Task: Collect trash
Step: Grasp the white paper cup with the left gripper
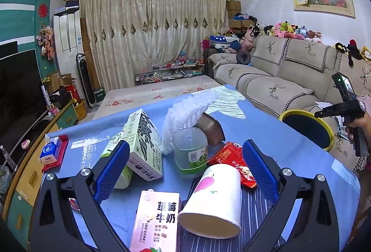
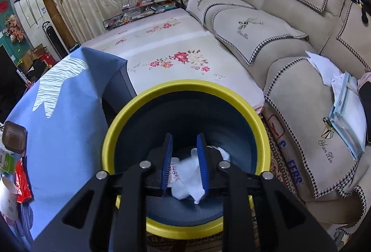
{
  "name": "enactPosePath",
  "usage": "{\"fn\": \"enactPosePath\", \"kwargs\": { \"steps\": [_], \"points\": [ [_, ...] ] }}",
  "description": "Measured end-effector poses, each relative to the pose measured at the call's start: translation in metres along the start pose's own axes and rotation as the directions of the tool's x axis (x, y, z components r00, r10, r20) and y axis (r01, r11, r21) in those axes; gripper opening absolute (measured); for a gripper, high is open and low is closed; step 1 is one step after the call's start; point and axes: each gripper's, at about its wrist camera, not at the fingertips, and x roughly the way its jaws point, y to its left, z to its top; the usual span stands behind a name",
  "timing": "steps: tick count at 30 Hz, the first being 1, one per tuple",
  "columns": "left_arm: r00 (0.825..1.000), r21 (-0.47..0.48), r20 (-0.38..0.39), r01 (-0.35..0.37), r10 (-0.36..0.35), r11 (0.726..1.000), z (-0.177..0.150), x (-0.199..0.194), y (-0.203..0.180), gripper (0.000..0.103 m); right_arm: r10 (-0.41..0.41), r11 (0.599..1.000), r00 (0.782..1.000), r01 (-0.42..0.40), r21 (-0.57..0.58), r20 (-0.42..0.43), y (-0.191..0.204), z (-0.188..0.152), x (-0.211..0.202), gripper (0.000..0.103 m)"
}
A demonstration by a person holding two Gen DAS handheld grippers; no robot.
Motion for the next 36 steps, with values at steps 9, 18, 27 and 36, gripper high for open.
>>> {"fn": "enactPosePath", "kwargs": {
  "steps": [9, 18, 27, 36],
  "points": [
    [0.999, 0.032, -0.028, 0.04, -0.039, 0.999, 0.001, 0.0, -0.008, 0.096, 0.076, 0.997, 0.996, -0.076, -0.013, 0.043, 0.012, -0.023, -0.033, 0.027],
    [0.978, 0.115, -0.167, 0.147, -0.127, 0.982, 0.0, 0.012, -0.03, 0.096, 0.144, 0.99, 0.985, -0.144, 0.0, 0.093, 0.007, -0.037, -0.069, 0.033],
    [0.947, 0.135, -0.3, 0.163, -0.116, 0.977, -0.009, 0.049, -0.035, 0.095, 0.168, 0.986, 0.981, -0.169, -0.004, 0.097, 0.007, -0.045, -0.077, 0.037],
    [0.9, 0.148, -0.406, 0.236, -0.158, 0.961, -0.022, 0.07, -0.045, 0.082, 0.182, 0.983, 0.98, -0.183, 0.006, 0.082, 0.006, -0.048, -0.073, 0.037]
  ]
}}
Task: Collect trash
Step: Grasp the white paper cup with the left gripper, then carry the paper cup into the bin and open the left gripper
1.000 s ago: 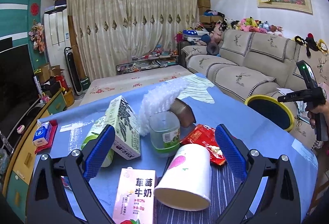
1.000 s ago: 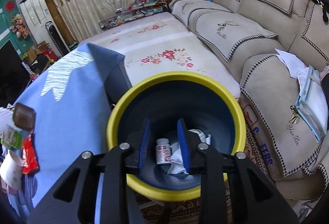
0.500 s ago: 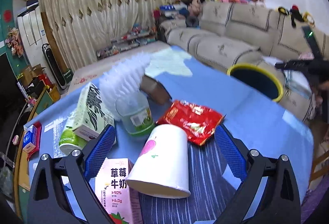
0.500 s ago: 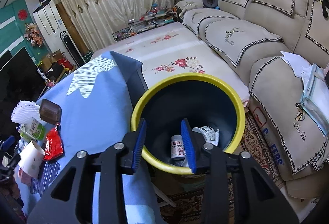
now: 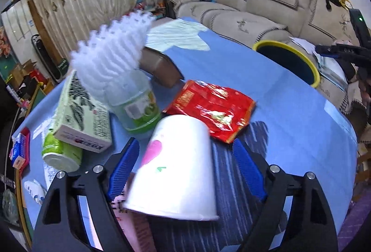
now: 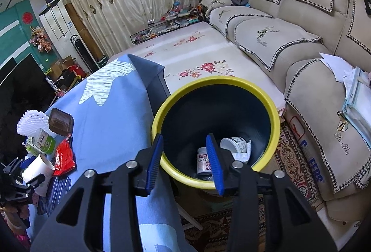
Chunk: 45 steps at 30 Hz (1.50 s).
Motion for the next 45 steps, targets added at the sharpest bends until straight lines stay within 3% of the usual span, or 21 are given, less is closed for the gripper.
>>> {"fn": "enactPosePath", "kwargs": {
  "steps": [4, 8, 12, 25, 28, 34, 40, 45],
  "points": [
    [0.999, 0.025, -0.034, -0.019, 0.02, 1.0, 0.001, 0.008, -0.009, 0.079, 0.008, 1.0, 1.0, -0.008, 0.001, -0.01, 0.001, -0.002, 0.004, 0.037],
    [0.996, 0.025, -0.079, -0.028, 0.029, 0.999, 0.001, 0.017, -0.01, 0.065, 0.014, 1.0, 1.0, -0.014, 0.0, -0.018, 0.002, -0.002, 0.006, 0.037],
    [0.997, 0.019, -0.076, -0.03, 0.032, 0.999, 0.001, 0.014, -0.011, 0.06, 0.015, 1.0, 1.0, -0.015, 0.006, -0.018, 0.0, -0.003, 0.007, 0.037],
    [0.999, -0.004, 0.004, -0.041, 0.041, 0.999, 0.001, -0.037, -0.026, 0.06, 0.02, 1.0, 1.0, -0.02, 0.015, -0.018, -0.005, -0.006, 0.006, 0.037],
    [0.999, -0.033, 0.05, -0.011, 0.013, 0.999, 0.012, -0.051, -0.032, 0.06, 0.019, 1.0, 1.0, -0.019, 0.018, -0.02, -0.006, -0.008, 0.006, 0.037],
    [0.984, -0.061, 0.135, 0.127, -0.118, 0.99, 0.049, -0.057, -0.067, 0.06, -0.007, 1.0, 1.0, 0.008, 0.028, -0.014, -0.014, -0.008, 0.006, 0.037],
    [0.963, -0.029, 0.103, 0.255, -0.25, 0.967, 0.102, -0.019, -0.127, 0.06, -0.065, 0.997, 0.998, 0.066, 0.036, -0.012, -0.033, -0.01, 0.003, 0.037],
    [0.959, 0.002, 0.069, 0.274, -0.273, 0.962, 0.144, 0.027, -0.178, 0.06, -0.124, 0.991, 0.992, 0.124, 0.048, -0.005, -0.054, -0.01, -0.001, 0.039]
  ]
}}
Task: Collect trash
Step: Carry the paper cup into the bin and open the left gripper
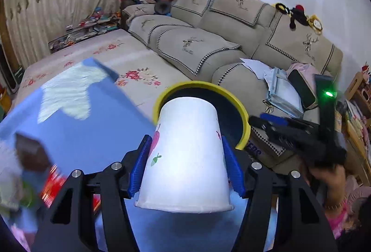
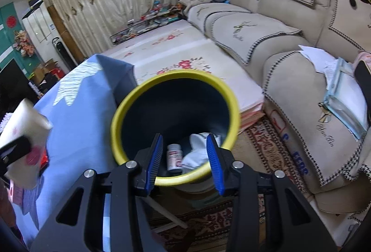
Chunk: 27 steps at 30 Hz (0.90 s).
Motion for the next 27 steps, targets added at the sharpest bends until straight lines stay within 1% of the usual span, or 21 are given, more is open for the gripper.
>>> {"fn": "enactPosePath", "kwargs": {
  "steps": [5, 8, 11, 13, 16, 17, 18, 20, 22, 25, 27],
  "points": [
    [0.997, -0.02, -0.078, 0.0, -0.001, 1.0, 0.029, 0.067, -0.018, 0.06, -0.03, 0.999, 1.0, 0.03, 0.019, 0.001, -0.018, 0.0, 0.001, 0.04],
    [0.993, -0.03, -0.121, -0.016, 0.012, 0.999, 0.038, 0.1, -0.023, 0.06, -0.033, 0.999, 0.999, 0.033, 0.03, 0.0, -0.026, -0.001, 0.002, 0.041],
    [0.989, -0.039, -0.148, -0.023, 0.018, 0.999, 0.046, 0.125, -0.028, 0.06, -0.032, 0.999, 0.999, 0.032, 0.044, -0.002, -0.034, 0.0, 0.004, 0.041],
    [0.988, -0.044, -0.153, -0.029, 0.022, 0.999, 0.047, 0.135, -0.026, 0.061, -0.031, 0.998, 1.0, 0.031, 0.05, -0.005, -0.036, 0.0, 0.006, 0.041],
    [0.987, -0.052, -0.155, -0.039, 0.031, 0.998, 0.051, 0.148, -0.024, 0.064, -0.03, 0.998, 1.0, 0.03, 0.055, -0.008, -0.038, 0.0, 0.008, 0.041],
    [0.988, -0.055, -0.15, -0.048, 0.039, 0.997, 0.052, 0.151, -0.024, 0.067, -0.03, 0.998, 0.999, 0.031, 0.055, -0.009, -0.038, 0.0, 0.008, 0.041],
    [0.988, -0.059, -0.146, -0.053, 0.044, 0.997, 0.053, 0.153, -0.024, 0.076, -0.03, 0.998, 0.999, 0.031, 0.055, -0.01, -0.037, 0.0, 0.009, 0.041],
    [0.991, -0.077, -0.126, -0.064, 0.054, 0.995, 0.054, 0.151, -0.02, 0.084, -0.03, 0.998, 0.999, 0.031, 0.054, -0.01, -0.035, 0.0, 0.008, 0.041],
    [0.993, -0.096, -0.095, -0.075, 0.066, 0.993, 0.052, 0.139, -0.014, 0.085, -0.029, 0.998, 1.0, 0.029, 0.049, -0.008, -0.033, 0.001, 0.007, 0.041],
    [0.995, -0.094, -0.026, -0.099, 0.097, 0.991, 0.042, 0.11, -0.007, 0.085, -0.023, 0.999, 1.0, 0.023, 0.04, -0.002, -0.03, 0.001, 0.005, 0.043],
    [0.99, -0.095, 0.061, -0.122, 0.128, 0.988, 0.031, 0.073, 0.0, 0.091, -0.018, 0.999, 1.0, 0.018, 0.034, 0.0, -0.026, 0.001, 0.004, 0.044]
  ]
}}
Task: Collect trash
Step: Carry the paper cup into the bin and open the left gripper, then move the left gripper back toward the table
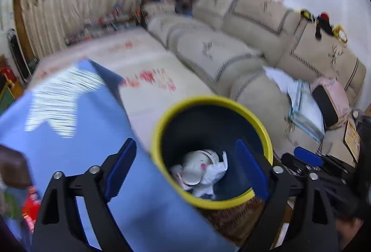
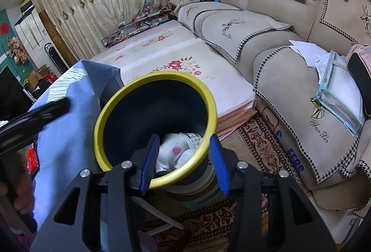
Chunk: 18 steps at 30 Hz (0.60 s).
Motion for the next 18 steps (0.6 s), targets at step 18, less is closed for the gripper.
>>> {"fn": "enactPosePath", "kwargs": {
  "steps": [18],
  "points": [
    [0.857, -0.268, 0.281, -0.363, 0.432, 0.893, -0.138, -0.225, 0.19, 0.098, 0.038, 0.99, 0.999, -0.04, -0.136, -0.021, 0.083, -0.002, -0.003, 0.048]
  ]
}}
